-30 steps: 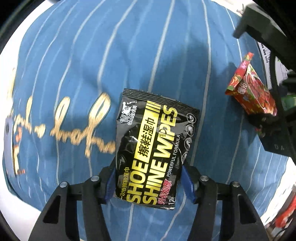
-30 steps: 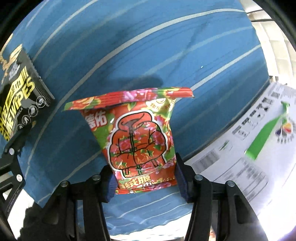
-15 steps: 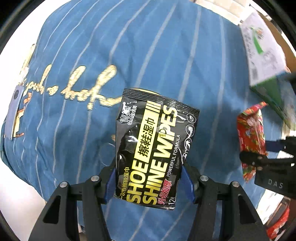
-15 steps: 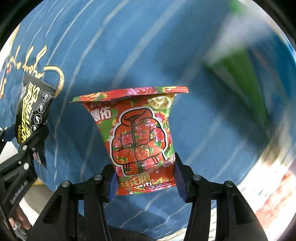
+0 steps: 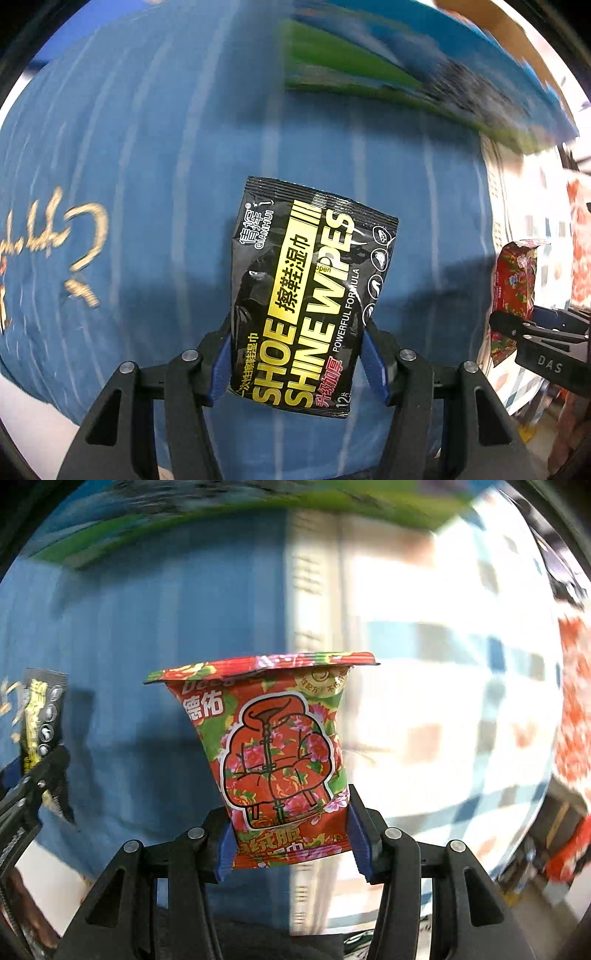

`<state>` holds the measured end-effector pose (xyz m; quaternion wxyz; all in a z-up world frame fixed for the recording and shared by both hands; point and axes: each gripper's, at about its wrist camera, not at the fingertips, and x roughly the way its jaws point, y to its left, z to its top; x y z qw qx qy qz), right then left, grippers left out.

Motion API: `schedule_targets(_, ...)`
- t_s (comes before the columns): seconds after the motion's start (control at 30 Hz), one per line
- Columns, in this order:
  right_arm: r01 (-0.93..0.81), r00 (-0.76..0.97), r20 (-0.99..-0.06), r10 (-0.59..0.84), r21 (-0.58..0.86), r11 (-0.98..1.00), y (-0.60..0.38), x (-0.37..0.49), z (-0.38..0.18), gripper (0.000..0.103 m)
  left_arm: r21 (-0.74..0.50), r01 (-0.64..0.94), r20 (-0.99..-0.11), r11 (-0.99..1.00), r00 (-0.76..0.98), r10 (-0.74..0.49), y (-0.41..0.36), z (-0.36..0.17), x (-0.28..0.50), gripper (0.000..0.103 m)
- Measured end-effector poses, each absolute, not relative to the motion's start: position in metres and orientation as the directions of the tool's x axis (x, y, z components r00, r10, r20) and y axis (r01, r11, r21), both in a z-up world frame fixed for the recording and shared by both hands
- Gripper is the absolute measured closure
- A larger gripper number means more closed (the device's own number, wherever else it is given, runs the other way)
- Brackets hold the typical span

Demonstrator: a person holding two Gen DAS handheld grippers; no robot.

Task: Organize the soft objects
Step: 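Lift and carry the wipes pack and candy pack over the box with both tools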

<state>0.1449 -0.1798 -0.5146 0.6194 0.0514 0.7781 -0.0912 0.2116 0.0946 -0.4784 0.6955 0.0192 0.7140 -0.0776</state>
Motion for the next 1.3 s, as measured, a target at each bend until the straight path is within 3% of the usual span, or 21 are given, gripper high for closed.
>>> schedule_targets(0.27,0.262,-0.252,-0.968,0.000,-0.069,0.963,-0.225,0.146,-0.541,0.046,-0.031,0.174,-0.995,0.984,-0.095,-0.015,0.059,-0.523,0.208,0.045)
schedule_targets(0.5,0.298,-0.238,-0.968,0.074,0.000,0.955,-0.230,0.174,-0.522,0.023,-0.030,0.156,-0.993,0.987,-0.121,-0.011,0.050,-0.532,0.224,0.036)
schedule_targets(0.67,0.285,-0.271,-0.960,0.072,-0.009,0.959,-0.239,0.182,-0.512,0.023,-0.012,0.168,-0.994,0.986,-0.111,0.007,0.044,-0.540,0.235,0.038)
schedule_targets(0.73,0.276,-0.277,-0.959,0.052,-0.027,0.961,-0.223,0.184,-0.533,0.024,-0.015,0.167,-0.994,0.986,-0.110,0.003,0.025,-0.534,0.239,0.046)
schedule_targets(0.83,0.267,-0.243,-0.970,0.013,-0.054,0.962,-0.217,0.180,-0.531,0.030,-0.010,0.164,-0.995,0.986,-0.102,0.006,0.025,-0.522,0.227,0.048)
schedule_targets(0.9,0.256,-0.223,-0.975,-0.001,-0.060,0.965,-0.205,0.175,-0.526,0.050,0.000,0.159,-0.995,0.987,-0.094,0.015,0.021,-0.519,0.218,0.048)
schedule_targets(1.3,0.226,-0.123,-0.992,0.026,-0.003,0.974,-0.179,0.161,-0.471,0.054,0.030,0.179,-0.999,0.983,0.038,0.023,-0.003,-0.440,0.179,0.048)
